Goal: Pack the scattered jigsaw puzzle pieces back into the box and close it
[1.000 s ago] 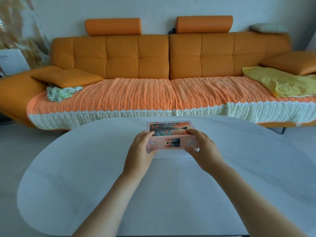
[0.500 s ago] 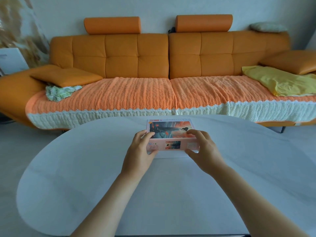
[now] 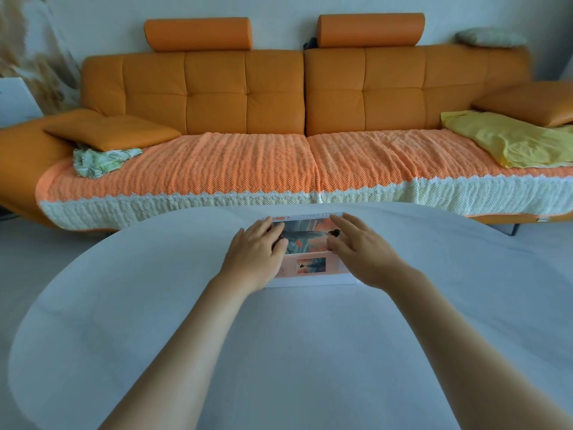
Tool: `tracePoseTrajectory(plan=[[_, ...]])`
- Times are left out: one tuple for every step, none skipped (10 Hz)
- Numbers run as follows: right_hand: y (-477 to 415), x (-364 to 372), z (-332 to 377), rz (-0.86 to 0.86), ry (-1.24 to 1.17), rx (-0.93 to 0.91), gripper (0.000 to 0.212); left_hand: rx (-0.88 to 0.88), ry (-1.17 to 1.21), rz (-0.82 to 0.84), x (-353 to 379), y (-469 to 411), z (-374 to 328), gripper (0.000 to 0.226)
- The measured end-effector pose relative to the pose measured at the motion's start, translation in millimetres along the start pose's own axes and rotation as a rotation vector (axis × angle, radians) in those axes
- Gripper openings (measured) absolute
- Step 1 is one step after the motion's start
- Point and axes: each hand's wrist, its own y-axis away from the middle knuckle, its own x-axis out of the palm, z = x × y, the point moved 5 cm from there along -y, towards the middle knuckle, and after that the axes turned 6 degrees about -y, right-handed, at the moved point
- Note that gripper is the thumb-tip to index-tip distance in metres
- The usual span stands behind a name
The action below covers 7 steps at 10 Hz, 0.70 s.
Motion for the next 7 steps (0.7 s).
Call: tracePoseTrajectory(plan=[[-1, 4, -5, 0.039, 0.012, 0.016, 0.054, -0.011, 0.009, 0.062, 10, -1, 3, 0.053], [0, 13, -14, 0.079, 0.053, 0.036, 0.057, 0.011, -0.017, 0.039, 14, 1, 1, 0.053], [1, 18, -16, 0.077, 0.041, 0.054, 0.056, 0.000, 0.027, 0.071, 20, 4, 2, 0.053], [3, 22, -20, 0.065, 0.042, 0.066, 0.056, -0.009, 0.060, 0.112, 26, 5, 4, 0.055], [5, 25, -21, 0.059, 0.035, 0.073, 0.057, -0.005, 0.051, 0.108, 27, 7, 2, 0.055], [6, 29, -23, 0.054, 0.031, 0.075, 0.059, -0.011, 0.028, 0.124, 28, 8, 3, 0.056], [5, 19, -18, 0.027, 0.033, 0.058, 0.064, -0.028, 0.049, 0.076, 19, 9, 3, 0.059]])
